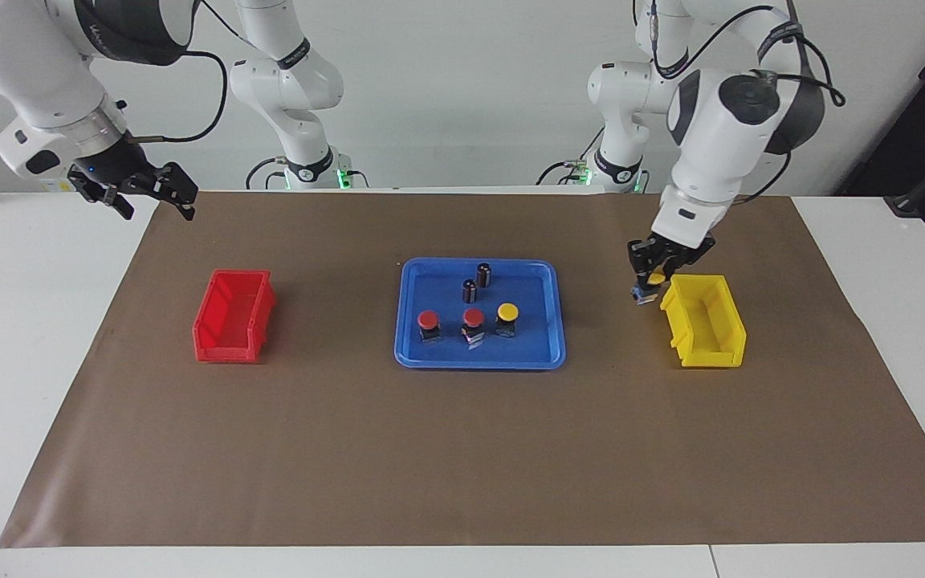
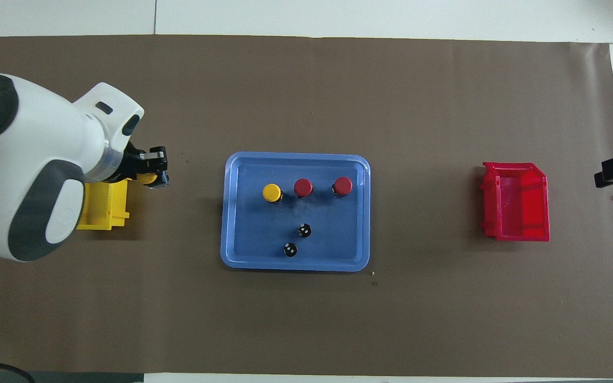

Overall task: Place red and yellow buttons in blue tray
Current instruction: 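Lift the yellow button and carry it toward the blue tray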

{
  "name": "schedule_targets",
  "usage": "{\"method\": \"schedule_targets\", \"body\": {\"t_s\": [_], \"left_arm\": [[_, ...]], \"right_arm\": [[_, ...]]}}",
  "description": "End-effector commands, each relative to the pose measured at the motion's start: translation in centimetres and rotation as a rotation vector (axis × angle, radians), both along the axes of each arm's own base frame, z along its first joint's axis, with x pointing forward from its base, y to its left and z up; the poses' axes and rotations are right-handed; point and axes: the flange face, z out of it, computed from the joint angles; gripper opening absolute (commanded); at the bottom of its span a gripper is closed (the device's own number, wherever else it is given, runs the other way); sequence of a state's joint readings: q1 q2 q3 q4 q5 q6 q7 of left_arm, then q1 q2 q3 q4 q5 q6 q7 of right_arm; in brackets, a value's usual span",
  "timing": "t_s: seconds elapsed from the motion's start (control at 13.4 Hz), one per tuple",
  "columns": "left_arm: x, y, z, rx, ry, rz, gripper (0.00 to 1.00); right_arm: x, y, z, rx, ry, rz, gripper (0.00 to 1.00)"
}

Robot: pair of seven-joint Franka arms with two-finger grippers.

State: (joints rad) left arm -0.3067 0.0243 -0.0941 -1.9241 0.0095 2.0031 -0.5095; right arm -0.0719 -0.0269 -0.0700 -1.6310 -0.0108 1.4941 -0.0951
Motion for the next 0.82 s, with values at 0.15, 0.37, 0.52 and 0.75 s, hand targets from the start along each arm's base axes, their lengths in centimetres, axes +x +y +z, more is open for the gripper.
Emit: {"method": "schedule_targets", "body": {"t_s": [0.15, 0.37, 0.52, 0.75], "left_arm": [[-1.3, -4.9, -6.1, -0.046, -0.026, 0.047, 0.01], [-2.2, -7.5, -7.4, -0.055, -0.027, 0.052, 0.01], [-2.8, -9.1, -8.4, -0.056, -0.018, 0.063, 0.01], [-2.7, -9.9, -10.0, -0.063, -0.023, 0.063, 0.01]], "right_arm": [[-0.7, -0.1, 0.0, 0.004, -0.001, 0.019, 1.00], [-0.7, -0.2, 0.0, 0.002, -0.001, 0.019, 1.00], [-0.7, -0.2, 0.0, 0.002, -0.001, 0.019, 1.00], [-0.7, -0.2, 0.0, 0.002, -0.001, 0.019, 1.00]]}}
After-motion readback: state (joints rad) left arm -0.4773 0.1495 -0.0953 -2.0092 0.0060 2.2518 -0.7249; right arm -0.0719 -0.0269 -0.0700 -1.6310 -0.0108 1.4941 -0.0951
